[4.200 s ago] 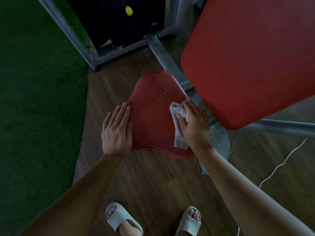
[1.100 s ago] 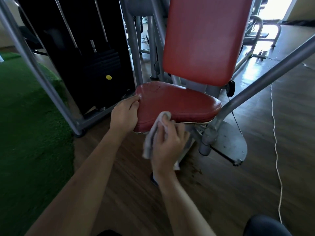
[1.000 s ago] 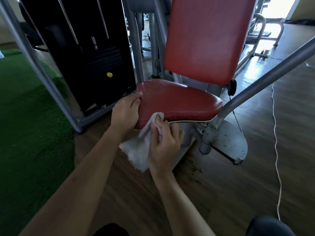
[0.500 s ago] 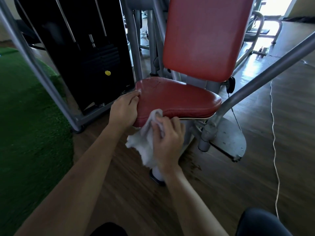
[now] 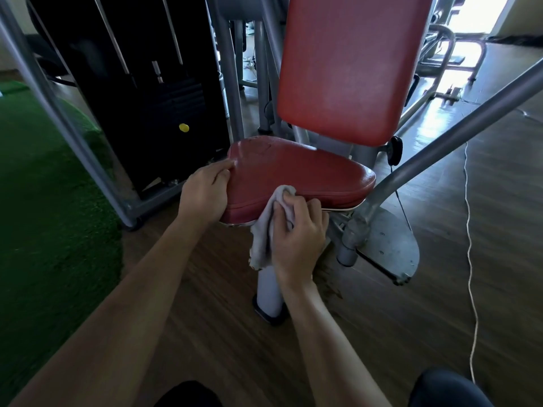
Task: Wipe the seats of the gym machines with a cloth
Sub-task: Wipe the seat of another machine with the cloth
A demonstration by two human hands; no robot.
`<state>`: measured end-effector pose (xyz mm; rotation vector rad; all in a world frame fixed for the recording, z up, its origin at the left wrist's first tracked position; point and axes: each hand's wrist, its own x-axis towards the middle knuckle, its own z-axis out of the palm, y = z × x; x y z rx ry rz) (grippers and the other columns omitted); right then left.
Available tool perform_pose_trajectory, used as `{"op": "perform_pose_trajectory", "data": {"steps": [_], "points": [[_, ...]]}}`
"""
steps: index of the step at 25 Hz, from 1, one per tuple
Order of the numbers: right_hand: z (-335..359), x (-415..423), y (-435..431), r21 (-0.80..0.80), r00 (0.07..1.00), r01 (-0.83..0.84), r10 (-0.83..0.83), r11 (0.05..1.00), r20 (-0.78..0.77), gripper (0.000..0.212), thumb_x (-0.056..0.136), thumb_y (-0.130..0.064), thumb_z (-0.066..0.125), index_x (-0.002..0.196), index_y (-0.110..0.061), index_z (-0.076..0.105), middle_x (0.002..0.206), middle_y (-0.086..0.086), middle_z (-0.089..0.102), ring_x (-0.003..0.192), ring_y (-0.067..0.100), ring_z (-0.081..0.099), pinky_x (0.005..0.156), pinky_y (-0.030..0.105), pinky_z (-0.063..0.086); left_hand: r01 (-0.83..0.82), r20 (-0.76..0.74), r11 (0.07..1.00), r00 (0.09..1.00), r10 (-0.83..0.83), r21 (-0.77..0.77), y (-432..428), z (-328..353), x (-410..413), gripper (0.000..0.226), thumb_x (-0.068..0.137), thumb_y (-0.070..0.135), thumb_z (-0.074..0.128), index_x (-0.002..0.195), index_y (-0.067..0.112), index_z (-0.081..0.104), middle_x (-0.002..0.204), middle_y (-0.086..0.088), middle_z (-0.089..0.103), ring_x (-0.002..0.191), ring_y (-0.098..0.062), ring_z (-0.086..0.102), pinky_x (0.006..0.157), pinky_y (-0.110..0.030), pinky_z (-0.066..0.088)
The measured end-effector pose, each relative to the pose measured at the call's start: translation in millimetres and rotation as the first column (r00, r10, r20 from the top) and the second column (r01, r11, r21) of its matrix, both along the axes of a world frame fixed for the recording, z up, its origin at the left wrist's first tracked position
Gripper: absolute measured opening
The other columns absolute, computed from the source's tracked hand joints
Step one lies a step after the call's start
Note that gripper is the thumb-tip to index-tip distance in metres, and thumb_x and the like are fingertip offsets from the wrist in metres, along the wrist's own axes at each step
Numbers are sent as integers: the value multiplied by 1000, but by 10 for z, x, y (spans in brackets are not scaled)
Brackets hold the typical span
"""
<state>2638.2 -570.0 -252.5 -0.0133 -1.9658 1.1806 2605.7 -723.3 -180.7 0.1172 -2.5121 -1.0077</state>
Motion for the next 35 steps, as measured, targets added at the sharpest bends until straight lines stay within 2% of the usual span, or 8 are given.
{"op": "perform_pose_trajectory", "data": {"steps": [3,6,11,14,20,27,31,35], "points": [[22,26,-28,-28,998,-19,21,999,57,13,93,-27,67,101,-16,70,91,-4,58,88,13,51,75,24,45,-8,-33,1000,999,8,14,20,14,-10,36,106,18,39,131,16,65,134,-2,64,124,-18,55,100,-25,38],[56,52,179,17,991,-107,106,994,80,17,95,-30,65,106,-17,69,94,-4,59,92,15,52,72,25,44,-7,-29,1000,1000,7,3,67,66,51,37,106,18,37,132,14,63,129,0,64,119,-18,56,96,-25,39],[56,91,749,-110,987,8,10,994,159,21,94,-25,69,113,-17,69,104,-1,63,101,20,52,77,31,44,-143,-276,890,961,20,-432,214,99,170,34,99,22,41,108,12,71,107,-5,69,101,-28,60,88,-44,47],[57,-28,1025,-131,983,55,-30,990,183,23,94,-27,68,116,-18,68,106,1,62,103,24,53,77,38,50,-19,-176,829,980,-96,-558,538,219,174,19,97,23,55,100,18,72,99,0,68,91,-22,62,81,-37,47],[38,-221,903,-152,981,90,-61,984,185,20,91,-30,71,108,-20,67,102,-1,57,99,22,50,76,49,55,308,230,649,951,-205,-696,1011,181,-34,54,104,45,40,154,23,36,159,5,35,145,-19,35,112,-37,34],[-136,-265,836,-5,994,107,-107,994,23,16,90,-27,73,101,-17,67,97,-1,57,95,19,48,73,49,54,270,184,579,962,-203,-769,915,142,-59,57,104,48,35,155,24,33,162,7,30,149,-18,30,113,-37,35],[-198,-328,1057,-89,986,165,-161,982,53,19,88,-25,74,101,-13,69,95,2,59,93,20,49,72,51,53,293,219,604,956,-195,-741,895,150,-77,56,105,51,28,158,31,24,164,13,22,151,-12,22,115,-35,31],[-150,-279,817,-41,994,104,-105,994,-22,17,88,-24,76,102,-20,67,95,1,59,91,22,50,74,39,51,305,218,608,952,-215,-733,873,154,-98,55,106,49,27,158,32,23,164,14,21,152,-10,19,117,-34,29]]}}
